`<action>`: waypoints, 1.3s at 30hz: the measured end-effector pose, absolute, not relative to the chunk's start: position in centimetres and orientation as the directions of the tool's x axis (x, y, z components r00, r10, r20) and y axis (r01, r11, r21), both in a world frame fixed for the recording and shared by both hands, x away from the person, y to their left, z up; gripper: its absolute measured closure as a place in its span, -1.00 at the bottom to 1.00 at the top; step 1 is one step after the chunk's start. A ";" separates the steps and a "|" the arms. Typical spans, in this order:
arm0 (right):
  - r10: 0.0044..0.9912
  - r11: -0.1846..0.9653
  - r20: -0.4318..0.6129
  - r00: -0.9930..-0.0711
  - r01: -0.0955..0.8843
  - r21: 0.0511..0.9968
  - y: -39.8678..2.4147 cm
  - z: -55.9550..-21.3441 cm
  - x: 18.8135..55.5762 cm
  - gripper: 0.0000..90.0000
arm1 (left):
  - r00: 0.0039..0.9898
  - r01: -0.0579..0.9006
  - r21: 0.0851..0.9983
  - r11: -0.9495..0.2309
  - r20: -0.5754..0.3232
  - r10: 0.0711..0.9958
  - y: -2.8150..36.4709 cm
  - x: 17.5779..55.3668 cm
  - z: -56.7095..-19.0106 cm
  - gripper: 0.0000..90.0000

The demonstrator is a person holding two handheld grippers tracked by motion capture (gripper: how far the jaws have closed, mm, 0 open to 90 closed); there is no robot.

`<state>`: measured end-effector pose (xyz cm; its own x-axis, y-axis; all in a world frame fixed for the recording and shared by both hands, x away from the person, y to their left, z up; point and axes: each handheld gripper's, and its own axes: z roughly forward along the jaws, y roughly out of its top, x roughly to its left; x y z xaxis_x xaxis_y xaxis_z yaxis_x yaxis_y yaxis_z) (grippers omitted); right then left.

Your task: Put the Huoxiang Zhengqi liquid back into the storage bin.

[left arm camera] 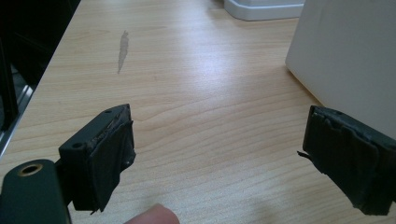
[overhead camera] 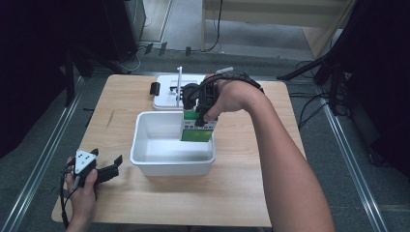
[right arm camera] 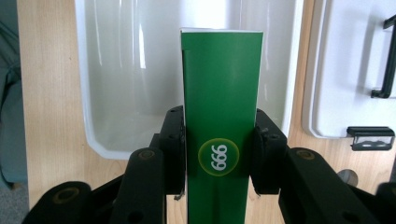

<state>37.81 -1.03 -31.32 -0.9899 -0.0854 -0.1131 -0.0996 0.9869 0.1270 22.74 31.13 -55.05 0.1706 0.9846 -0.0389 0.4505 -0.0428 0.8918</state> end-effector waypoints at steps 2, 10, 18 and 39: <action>-0.087 0.987 -0.110 -0.990 -0.100 0.123 -0.9 -31.7 38.0 0.42 | 0.170 0.451 0.892 -0.044 -0.038 0.985 31.1 22.7 -55.0 -0.78; -0.078 0.990 -0.093 -0.993 -0.088 0.107 -0.4 -33.6 38.4 0.42 | 0.171 0.455 0.889 -0.046 -0.036 0.985 31.1 22.7 -55.0 -0.78; -0.077 0.990 -0.086 -0.993 -0.086 0.108 -0.2 -34.9 38.7 0.42 | 0.170 0.454 0.890 -0.045 -0.037 0.985 31.1 22.7 -55.0 -0.78; -0.082 0.993 -0.053 -0.995 -0.086 0.084 0.7 -38.3 39.0 0.42 | 0.173 0.456 0.889 -0.048 -0.036 0.984 31.1 22.7 -55.0 -0.78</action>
<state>39.03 0.66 -38.28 -0.9953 -0.0816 -0.0531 -0.0858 0.9928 0.0836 22.71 31.14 -55.02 0.1727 0.9843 -0.0359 0.4562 -0.0476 0.8886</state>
